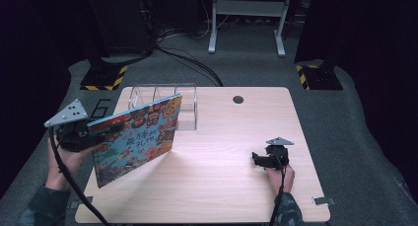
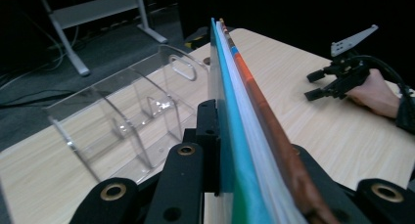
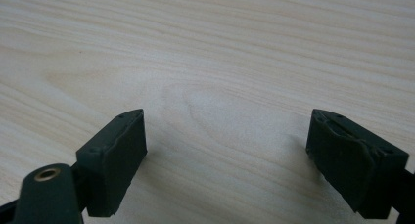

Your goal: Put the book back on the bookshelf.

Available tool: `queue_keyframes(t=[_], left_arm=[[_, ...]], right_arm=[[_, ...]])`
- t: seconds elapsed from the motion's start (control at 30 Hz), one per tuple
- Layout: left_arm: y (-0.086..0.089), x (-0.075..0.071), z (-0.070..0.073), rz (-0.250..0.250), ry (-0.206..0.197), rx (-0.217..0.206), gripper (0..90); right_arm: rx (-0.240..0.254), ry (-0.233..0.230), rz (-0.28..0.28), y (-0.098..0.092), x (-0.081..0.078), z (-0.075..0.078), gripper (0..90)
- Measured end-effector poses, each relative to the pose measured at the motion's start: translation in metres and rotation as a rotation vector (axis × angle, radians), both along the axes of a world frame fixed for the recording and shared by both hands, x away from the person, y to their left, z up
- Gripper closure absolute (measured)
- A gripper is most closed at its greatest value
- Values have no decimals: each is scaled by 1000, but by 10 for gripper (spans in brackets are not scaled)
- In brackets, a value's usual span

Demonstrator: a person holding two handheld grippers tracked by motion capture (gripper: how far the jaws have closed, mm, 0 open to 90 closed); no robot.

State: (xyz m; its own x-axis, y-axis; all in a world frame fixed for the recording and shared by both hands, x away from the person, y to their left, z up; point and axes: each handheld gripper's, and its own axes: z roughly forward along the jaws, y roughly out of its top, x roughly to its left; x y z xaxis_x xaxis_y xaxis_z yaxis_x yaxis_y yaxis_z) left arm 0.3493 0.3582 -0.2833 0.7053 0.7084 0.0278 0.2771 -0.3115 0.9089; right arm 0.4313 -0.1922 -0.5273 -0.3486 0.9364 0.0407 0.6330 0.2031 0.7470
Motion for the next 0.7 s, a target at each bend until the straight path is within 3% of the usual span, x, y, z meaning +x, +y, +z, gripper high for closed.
queue_keyframes(t=[0.17, 0.7], left_arm=[[15, -2, 5, 49, -9, -21, 813], [38, 3, 10, 176, -1, -30, 813]], right_arm=[[-26, 1, -9, 0, 1, 0, 130], [-26, -1, -13, 2, 1, -1, 121]])
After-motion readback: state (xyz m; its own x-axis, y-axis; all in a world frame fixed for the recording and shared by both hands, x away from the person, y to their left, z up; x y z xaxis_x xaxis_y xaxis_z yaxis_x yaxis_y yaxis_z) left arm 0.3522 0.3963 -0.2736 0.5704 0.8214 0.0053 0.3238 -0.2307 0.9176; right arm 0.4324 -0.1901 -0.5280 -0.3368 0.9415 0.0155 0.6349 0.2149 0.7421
